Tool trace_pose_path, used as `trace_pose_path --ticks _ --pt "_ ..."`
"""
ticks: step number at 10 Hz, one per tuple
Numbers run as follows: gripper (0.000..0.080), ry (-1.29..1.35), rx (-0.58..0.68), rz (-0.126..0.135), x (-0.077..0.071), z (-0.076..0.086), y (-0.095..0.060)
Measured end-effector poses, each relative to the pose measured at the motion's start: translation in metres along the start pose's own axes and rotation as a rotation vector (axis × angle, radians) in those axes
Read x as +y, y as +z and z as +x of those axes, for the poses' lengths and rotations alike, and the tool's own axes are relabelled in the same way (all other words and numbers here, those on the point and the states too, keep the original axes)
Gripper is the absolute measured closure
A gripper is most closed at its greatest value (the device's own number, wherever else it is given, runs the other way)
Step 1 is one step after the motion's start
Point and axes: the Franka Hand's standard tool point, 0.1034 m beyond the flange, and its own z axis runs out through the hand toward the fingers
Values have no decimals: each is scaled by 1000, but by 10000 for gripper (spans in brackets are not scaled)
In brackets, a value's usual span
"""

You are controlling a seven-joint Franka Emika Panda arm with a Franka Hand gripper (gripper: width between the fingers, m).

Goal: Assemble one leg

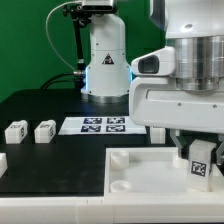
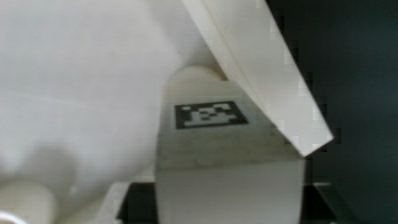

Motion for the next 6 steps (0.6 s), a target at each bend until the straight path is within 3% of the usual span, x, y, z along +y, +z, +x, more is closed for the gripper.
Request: trace_pose_path --ticks 6 --pt "501 1004 -13 -25 3 -8 1"
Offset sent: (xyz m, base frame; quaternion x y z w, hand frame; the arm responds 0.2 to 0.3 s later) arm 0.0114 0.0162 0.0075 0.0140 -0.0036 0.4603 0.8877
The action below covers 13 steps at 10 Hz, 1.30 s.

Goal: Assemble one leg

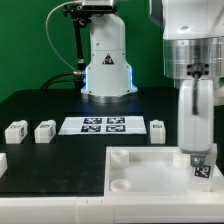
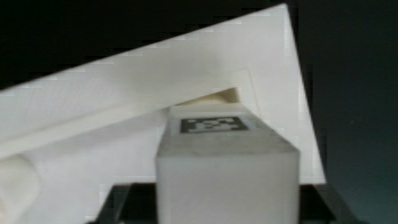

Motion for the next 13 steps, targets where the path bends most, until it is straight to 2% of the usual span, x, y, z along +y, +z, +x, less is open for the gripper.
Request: trace_pose_path --ticks 2,3,4,5,6,7,9,10,11,12,13 --pt "501 -62 9 5 1 0 0" --pt "431 -91 8 4 1 0 0" --pt "431 -129 9 5 1 0 1" --pt "252 -293 19 3 1 2 6" --pt "252 -469 27 1 1 3 7" --pt "167 -540 27 0 1 3 7" --pt "153 -723 29 -3 0 4 7" --pt "153 -901 42 -11 0 3 6" --pt "151 -1118 57 -17 -1 -4 1" --pt "151 -1247 55 -5 0 -11 1" --pt "151 -1379 62 21 1 -14 3"
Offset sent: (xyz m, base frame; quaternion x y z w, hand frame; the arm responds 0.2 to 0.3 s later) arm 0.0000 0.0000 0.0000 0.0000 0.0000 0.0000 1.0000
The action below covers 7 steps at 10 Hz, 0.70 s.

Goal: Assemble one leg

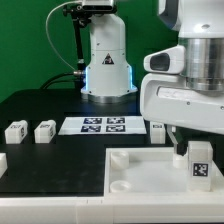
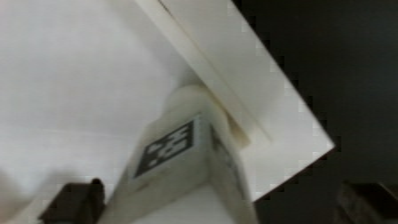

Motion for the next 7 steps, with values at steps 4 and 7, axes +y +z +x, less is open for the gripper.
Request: trace_pose_path --ticks 4,7 --pt "171 -299 32 6 9 1 6" --pt "455 -111 29 10 10 0 8"
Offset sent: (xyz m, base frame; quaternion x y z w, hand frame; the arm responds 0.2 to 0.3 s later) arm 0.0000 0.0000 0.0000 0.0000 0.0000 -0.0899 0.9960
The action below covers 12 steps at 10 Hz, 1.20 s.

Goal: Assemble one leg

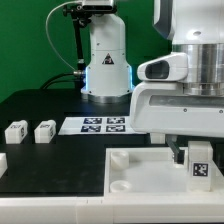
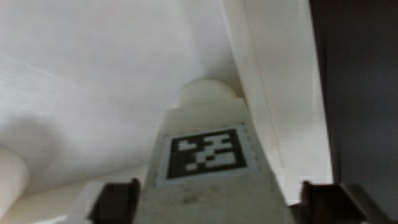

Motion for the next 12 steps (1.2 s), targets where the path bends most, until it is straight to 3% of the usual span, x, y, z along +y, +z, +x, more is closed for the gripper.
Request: trace_pose_path --ticks 1,2,4,5,6,7,10,12 --pt "511 149 1 -1 1 1 0" --pt "511 195 0 -1 1 1 0" --pt "511 612 -5 -8 3 1 0" --pt "511 776 -17 20 6 3 0" --pt "511 917 -44 74 6 1 1" --pt "510 1116 -63 97 5 -1 1" --pt "508 1432 -89 94 2 0 2" --pt "503 1594 -108 70 3 1 2"
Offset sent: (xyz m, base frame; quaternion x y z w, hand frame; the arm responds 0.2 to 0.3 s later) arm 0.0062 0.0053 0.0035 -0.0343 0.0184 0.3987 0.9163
